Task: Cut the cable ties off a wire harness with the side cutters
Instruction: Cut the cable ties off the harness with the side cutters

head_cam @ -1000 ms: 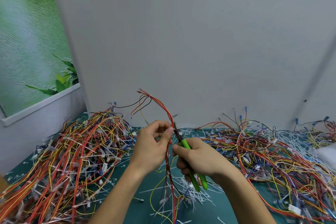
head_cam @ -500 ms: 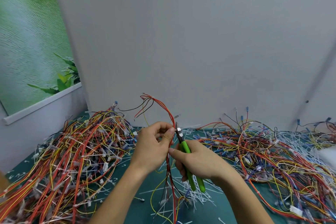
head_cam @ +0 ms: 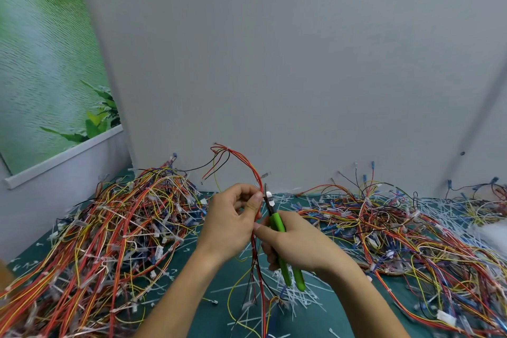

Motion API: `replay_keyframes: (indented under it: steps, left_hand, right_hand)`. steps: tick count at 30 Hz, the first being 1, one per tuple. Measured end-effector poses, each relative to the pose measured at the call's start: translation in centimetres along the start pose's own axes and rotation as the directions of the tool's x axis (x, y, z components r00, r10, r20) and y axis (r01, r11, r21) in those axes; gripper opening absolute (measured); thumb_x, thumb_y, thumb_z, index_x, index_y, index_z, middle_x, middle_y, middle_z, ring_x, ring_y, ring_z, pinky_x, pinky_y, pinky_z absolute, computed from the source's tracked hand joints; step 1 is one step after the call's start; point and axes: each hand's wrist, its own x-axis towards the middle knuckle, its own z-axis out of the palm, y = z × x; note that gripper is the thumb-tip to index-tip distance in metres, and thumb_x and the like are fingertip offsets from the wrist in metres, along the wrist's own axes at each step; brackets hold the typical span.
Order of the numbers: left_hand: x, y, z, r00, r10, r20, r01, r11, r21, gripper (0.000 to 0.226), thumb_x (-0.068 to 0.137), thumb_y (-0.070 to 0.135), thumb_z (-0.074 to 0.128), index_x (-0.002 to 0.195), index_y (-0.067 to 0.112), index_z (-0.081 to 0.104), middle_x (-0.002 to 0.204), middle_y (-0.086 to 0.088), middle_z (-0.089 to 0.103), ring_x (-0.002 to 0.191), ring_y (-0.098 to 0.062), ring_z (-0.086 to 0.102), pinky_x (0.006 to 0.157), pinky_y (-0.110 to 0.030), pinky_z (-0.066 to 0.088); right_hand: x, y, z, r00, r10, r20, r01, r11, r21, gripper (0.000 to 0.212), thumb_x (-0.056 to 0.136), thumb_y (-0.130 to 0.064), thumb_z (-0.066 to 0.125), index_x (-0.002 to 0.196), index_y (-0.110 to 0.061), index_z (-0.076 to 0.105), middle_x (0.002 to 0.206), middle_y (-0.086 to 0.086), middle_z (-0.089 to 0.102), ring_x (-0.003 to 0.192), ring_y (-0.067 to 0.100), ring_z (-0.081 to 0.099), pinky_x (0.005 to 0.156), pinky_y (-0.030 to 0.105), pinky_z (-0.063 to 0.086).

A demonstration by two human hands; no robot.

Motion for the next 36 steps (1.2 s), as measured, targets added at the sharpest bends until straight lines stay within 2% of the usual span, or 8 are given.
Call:
replay_keyframes:
  steps: [4, 8, 12, 16, 22, 28, 32, 36]
  left_hand:
    - [-0.06, 0.09, 0.12, 1.000, 0.001, 0.005, -0.001, 1.000, 0.001, 0.008, 0.097, 0.019, 0.066, 0.094, 0.027, 0.068, 0.082, 0.013, 0.073, 0.073, -0.010, 0.071, 0.060, -0.019, 0.056]
    - [0.01, 0.07, 0.02, 1.000, 0.014, 0.001, -0.014, 1.000, 0.023, 0.010, 0.097, 0.019, 0.066, 0.094, 0.028, 0.067, 0.084, 0.015, 0.073, 0.074, -0.009, 0.071, 0.070, -0.025, 0.060]
    - [0.06, 0.14, 0.03, 1.000, 0.026, 0.004, -0.026, 0.999, 0.028, 0.010, 0.097, 0.018, 0.066, 0.094, 0.028, 0.067, 0.085, 0.016, 0.073, 0.075, -0.009, 0.072, 0.072, -0.025, 0.060]
    - [0.03, 0.05, 0.03, 1.000, 0.019, 0.004, -0.019, 0.999, 0.026, 0.009, 0.097, 0.019, 0.066, 0.094, 0.027, 0.068, 0.083, 0.014, 0.073, 0.073, -0.009, 0.071, 0.068, -0.023, 0.059]
    - [-0.08, 0.12, 0.09, 1.000, 0.007, 0.010, -0.007, 1.000, 0.012, 0.008, 0.097, 0.021, 0.066, 0.094, 0.028, 0.068, 0.084, 0.013, 0.073, 0.075, -0.010, 0.071, 0.062, -0.022, 0.057]
    - [-0.03, 0.06, 0.13, 1.000, 0.007, 0.009, -0.007, 1.000, 0.012, 0.008, 0.097, 0.019, 0.066, 0.094, 0.025, 0.067, 0.083, 0.014, 0.073, 0.073, -0.008, 0.071, 0.065, -0.022, 0.057]
    - [0.06, -0.07, 0.16, 1.000, 0.021, 0.009, -0.022, 0.999, 0.032, 0.008, 0.097, 0.020, 0.066, 0.094, 0.026, 0.067, 0.083, 0.016, 0.072, 0.073, -0.010, 0.071, 0.069, -0.024, 0.059]
    - [0.15, -0.17, 0.18, 1.000, 0.024, 0.006, -0.024, 0.999, 0.033, 0.007, 0.097, 0.020, 0.066, 0.093, 0.027, 0.067, 0.081, 0.016, 0.072, 0.073, -0.011, 0.071, 0.069, -0.025, 0.058]
  right_hand:
    - [-0.12, -0.02, -0.16, 1.000, -0.010, 0.004, 0.010, 0.999, -0.039, 0.031, 0.104, -0.033, 0.056, 0.081, -0.012, 0.057, 0.066, 0.008, 0.064, 0.057, 0.019, 0.063, 0.062, 0.035, 0.058]
    - [0.08, 0.14, 0.02, 0.999, 0.018, -0.035, -0.019, 1.000, -0.001, 0.028, 0.106, -0.030, 0.052, 0.085, -0.012, 0.056, 0.058, 0.001, 0.056, 0.052, 0.019, 0.057, 0.058, 0.038, 0.058]
    - [0.14, 0.26, -0.16, 0.999, 0.026, -0.048, -0.026, 1.000, 0.008, 0.026, 0.107, -0.030, 0.051, 0.091, -0.010, 0.059, 0.054, -0.004, 0.053, 0.047, 0.015, 0.053, 0.053, 0.034, 0.054]
    - [0.03, 0.12, -0.15, 1.000, 0.022, -0.019, -0.021, 0.999, 0.028, 0.028, 0.106, -0.031, 0.054, 0.086, -0.011, 0.057, 0.061, 0.003, 0.058, 0.053, 0.020, 0.058, 0.059, 0.039, 0.058]
    - [-0.10, -0.05, -0.19, 1.000, -0.004, 0.023, 0.006, 0.998, -0.070, 0.031, 0.103, -0.036, 0.057, 0.085, -0.010, 0.060, 0.069, 0.008, 0.066, 0.061, 0.019, 0.066, 0.070, 0.041, 0.060]
    - [0.04, 0.19, -0.07, 1.000, 0.010, -0.019, -0.011, 0.998, -0.060, 0.029, 0.106, -0.031, 0.053, 0.085, -0.012, 0.058, 0.060, 0.003, 0.060, 0.051, 0.018, 0.060, 0.057, 0.036, 0.057]
    - [0.14, 0.43, -0.23, 0.998, 0.030, -0.047, -0.032, 0.999, -0.034, 0.025, 0.108, -0.027, 0.048, 0.092, -0.011, 0.060, 0.055, -0.003, 0.054, 0.048, 0.016, 0.052, 0.053, 0.037, 0.054]
    - [0.02, 0.11, -0.02, 0.999, 0.037, -0.028, -0.037, 0.999, 0.023, 0.024, 0.108, -0.026, 0.049, 0.094, -0.008, 0.058, 0.061, 0.003, 0.056, 0.051, 0.018, 0.054, 0.056, 0.039, 0.057]
